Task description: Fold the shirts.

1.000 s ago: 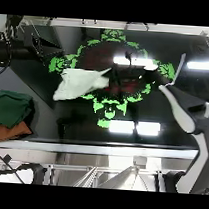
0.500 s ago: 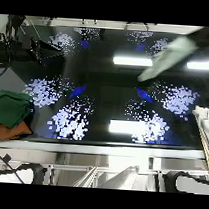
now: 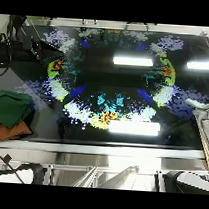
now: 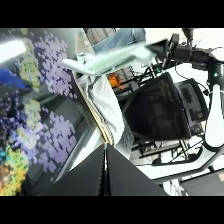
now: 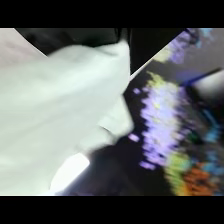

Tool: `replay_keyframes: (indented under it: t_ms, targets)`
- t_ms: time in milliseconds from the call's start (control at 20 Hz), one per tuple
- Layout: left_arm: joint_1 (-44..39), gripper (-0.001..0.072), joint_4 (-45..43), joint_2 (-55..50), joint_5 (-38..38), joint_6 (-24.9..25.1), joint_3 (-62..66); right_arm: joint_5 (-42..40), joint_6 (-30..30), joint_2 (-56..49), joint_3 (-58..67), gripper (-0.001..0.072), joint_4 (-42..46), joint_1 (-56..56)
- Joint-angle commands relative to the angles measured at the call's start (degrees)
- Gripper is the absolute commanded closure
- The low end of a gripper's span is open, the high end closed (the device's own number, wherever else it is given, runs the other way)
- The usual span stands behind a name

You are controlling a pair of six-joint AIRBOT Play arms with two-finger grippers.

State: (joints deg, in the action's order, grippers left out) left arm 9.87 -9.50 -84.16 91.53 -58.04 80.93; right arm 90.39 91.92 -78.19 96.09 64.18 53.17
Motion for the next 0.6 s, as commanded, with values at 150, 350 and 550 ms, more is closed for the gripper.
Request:
replay_keyframes:
  t_ms: [150, 350, 550]
  targets:
    - [-4.2, 0.0701, -0.02, 0.0, -0.09, 0.24, 0.0, 12.44, 2.82, 1.99, -0.26, 0.0695, 16.87, 5.27]
    - [-7.1, 0.0702, -0.02, -0.13, -0.09, 0.57, 0.0, 15.26, 9.51, 3.15, -9.66, 0.0694, 29.7, 5.38]
    - [-8.24, 0.0702, 0.02, -0.13, 0.0, 0.57, 0.0, 14.93, 10.54, 3.06, -23.04, 0.0296, 36.61, 5.4]
